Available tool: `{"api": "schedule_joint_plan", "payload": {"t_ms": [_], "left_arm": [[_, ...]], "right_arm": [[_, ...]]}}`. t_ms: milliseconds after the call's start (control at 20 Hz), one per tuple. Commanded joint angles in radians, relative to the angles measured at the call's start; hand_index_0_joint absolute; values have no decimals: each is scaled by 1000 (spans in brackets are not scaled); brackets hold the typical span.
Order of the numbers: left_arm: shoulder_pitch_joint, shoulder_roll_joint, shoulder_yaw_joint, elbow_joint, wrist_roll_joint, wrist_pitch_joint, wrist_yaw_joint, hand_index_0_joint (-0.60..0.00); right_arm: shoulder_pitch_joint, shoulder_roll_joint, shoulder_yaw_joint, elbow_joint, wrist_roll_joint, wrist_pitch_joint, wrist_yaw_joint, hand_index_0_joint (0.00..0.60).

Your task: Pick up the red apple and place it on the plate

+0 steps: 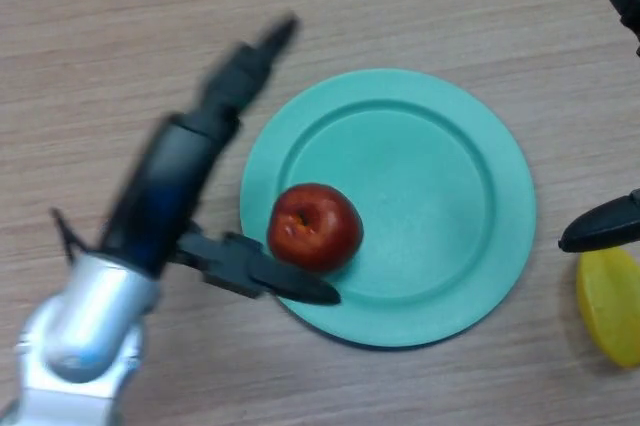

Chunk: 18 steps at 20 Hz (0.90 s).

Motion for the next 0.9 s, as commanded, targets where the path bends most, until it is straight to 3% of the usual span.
{"api": "schedule_joint_plan", "payload": {"t_ms": [50, 300, 400, 600, 900], "left_arm": [[-25, 49, 118, -121, -62, -43, -37, 0], [-10, 144, 400, -285, -292, 53, -89, 0], [2, 141, 465, -334, -402, 100, -55, 0], [-4, 172, 475, -342, -501, 132, 32, 0], [-12, 193, 481, -325, -506, 112, 49, 0]], "right_arm": [[-34, -26, -53, -51, 0, -106, -19, 0], [-46, 8, -4, -49, -2, -120, -36, 0], [-34, 1, 17, -49, -32, -170, 3, 0], [-25, 41, 66, -54, -91, -201, 60, 0], [-33, 53, 54, -58, -40, -167, 26, 0]]}}
